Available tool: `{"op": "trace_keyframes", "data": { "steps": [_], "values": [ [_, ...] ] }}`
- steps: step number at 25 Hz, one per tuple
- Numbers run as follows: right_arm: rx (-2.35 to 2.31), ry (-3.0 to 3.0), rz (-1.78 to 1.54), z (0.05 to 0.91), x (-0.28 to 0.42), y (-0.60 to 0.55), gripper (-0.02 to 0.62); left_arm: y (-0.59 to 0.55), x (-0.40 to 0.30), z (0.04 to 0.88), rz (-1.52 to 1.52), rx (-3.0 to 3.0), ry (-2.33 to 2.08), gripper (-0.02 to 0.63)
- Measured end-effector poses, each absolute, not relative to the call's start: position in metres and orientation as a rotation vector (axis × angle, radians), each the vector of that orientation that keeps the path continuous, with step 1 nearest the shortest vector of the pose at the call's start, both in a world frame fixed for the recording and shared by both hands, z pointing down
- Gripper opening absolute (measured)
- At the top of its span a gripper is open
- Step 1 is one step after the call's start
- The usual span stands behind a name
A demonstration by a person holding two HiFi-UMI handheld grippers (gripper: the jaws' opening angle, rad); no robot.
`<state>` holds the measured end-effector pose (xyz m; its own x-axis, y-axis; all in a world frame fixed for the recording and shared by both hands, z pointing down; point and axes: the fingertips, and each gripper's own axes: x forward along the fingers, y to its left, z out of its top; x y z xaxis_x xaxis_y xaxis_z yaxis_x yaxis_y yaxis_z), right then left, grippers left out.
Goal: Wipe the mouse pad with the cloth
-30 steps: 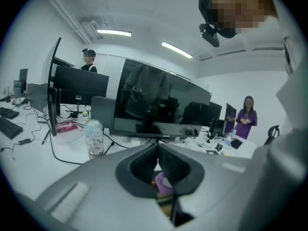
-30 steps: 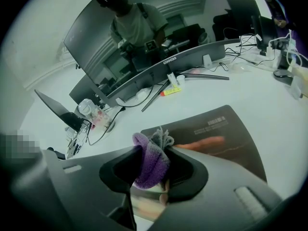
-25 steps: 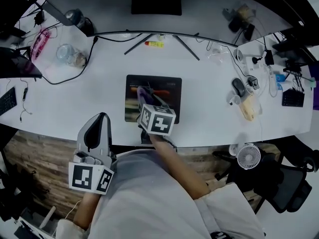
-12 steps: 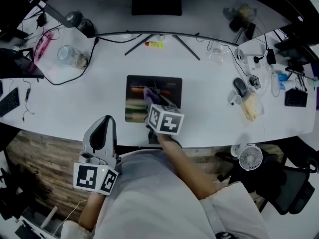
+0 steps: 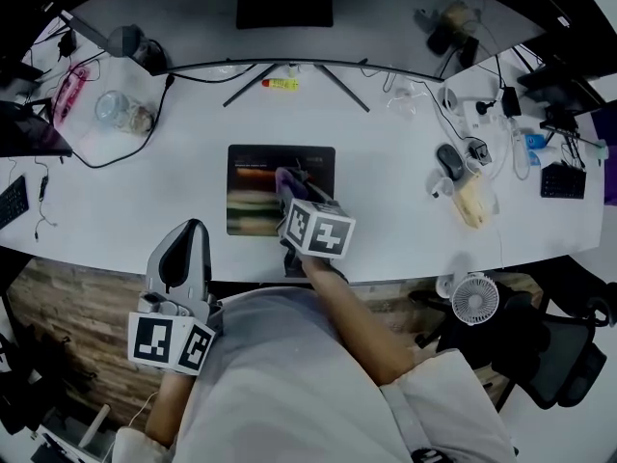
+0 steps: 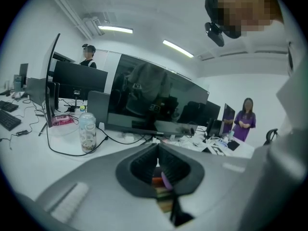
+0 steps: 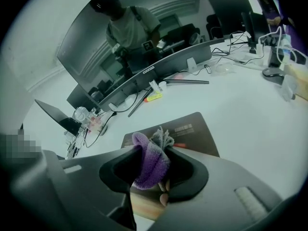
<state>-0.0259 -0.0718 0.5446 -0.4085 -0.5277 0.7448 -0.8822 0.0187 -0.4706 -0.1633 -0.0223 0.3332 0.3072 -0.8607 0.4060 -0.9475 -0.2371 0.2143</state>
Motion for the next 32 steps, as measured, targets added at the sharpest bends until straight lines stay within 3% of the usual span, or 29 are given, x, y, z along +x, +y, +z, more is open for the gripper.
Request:
{"op": "trace_keyframes", "data": {
  "steps": [32],
  "values": [
    [1.57,-1.854,1.313,0.545,0.057,-0.048,0.15,-0.002,-0.134,0.336,0.242,2.206,-1.534,0.0]
  ]
}}
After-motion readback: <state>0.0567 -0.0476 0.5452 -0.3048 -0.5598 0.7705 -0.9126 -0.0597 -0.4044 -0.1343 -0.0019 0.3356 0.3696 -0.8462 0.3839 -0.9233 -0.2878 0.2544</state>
